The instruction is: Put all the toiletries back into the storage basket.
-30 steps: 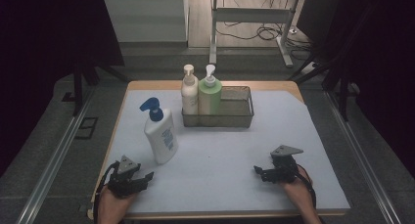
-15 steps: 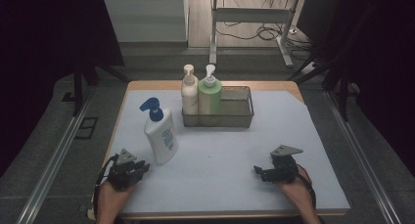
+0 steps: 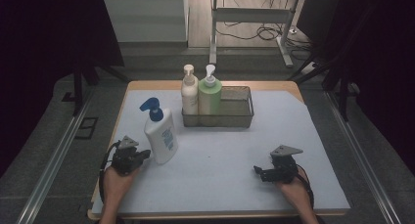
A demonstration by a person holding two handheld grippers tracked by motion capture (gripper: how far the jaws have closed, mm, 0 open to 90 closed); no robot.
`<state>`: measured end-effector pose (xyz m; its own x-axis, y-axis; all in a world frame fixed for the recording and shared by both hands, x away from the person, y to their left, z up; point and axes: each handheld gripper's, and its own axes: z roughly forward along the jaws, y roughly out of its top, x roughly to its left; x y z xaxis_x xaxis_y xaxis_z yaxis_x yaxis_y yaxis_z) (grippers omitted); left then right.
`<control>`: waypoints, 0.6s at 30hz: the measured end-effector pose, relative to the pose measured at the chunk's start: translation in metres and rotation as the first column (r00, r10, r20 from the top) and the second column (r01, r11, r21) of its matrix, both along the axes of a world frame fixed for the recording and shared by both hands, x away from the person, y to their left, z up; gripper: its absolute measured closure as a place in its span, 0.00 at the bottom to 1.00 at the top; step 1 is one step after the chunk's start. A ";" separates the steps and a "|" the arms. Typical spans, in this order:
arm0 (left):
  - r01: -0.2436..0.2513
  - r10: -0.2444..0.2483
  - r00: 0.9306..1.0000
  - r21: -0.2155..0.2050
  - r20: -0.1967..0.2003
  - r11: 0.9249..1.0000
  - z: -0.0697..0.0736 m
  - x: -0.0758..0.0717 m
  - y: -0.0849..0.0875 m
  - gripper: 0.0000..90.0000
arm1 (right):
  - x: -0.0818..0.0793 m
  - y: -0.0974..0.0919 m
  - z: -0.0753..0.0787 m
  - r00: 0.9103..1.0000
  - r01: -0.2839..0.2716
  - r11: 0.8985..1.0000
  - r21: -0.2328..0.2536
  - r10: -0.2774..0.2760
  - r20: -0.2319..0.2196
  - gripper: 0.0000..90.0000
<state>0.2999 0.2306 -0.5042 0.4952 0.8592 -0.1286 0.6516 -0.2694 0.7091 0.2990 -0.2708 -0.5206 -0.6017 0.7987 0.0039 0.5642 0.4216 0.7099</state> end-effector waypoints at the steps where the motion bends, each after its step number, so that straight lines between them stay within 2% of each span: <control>1: 0.002 -0.002 1.000 -0.002 0.004 1.000 0.000 0.003 -0.002 0.99 | 0.000 0.000 0.000 1.000 0.000 1.000 0.000 0.000 0.000 0.13; 6: 0.005 -0.005 1.000 0.005 0.014 1.000 -0.002 0.008 -0.007 0.99 | 0.000 0.000 0.000 1.000 -0.001 1.000 -0.001 0.001 -0.002 0.13; 9: -0.001 0.001 1.000 -0.026 0.012 1.000 -0.003 0.008 -0.006 0.99 | 0.000 0.000 0.000 1.000 -0.002 1.000 -0.003 0.002 -0.005 0.13; 12: 0.004 -0.004 1.000 -0.018 0.016 1.000 -0.003 0.008 -0.006 0.99 | 0.001 0.001 0.001 1.000 -0.001 1.000 -0.004 0.001 -0.008 0.12; 16: 0.022 -0.022 1.000 -0.028 0.012 0.999 -0.004 0.006 -0.009 0.99 | 0.001 0.001 0.000 1.000 -0.004 1.000 -0.003 0.004 -0.005 0.11; 18: 0.019 -0.019 1.000 -0.018 0.014 1.000 -0.004 0.005 -0.012 0.99 | 0.001 0.001 0.000 1.000 -0.002 1.000 -0.002 0.002 -0.006 0.11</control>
<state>0.3051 0.2184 -0.5079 0.5133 0.8472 -0.1372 0.6365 -0.2685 0.7230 0.3001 -0.2699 -0.5204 -0.6036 0.7973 0.0057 0.5674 0.4245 0.7056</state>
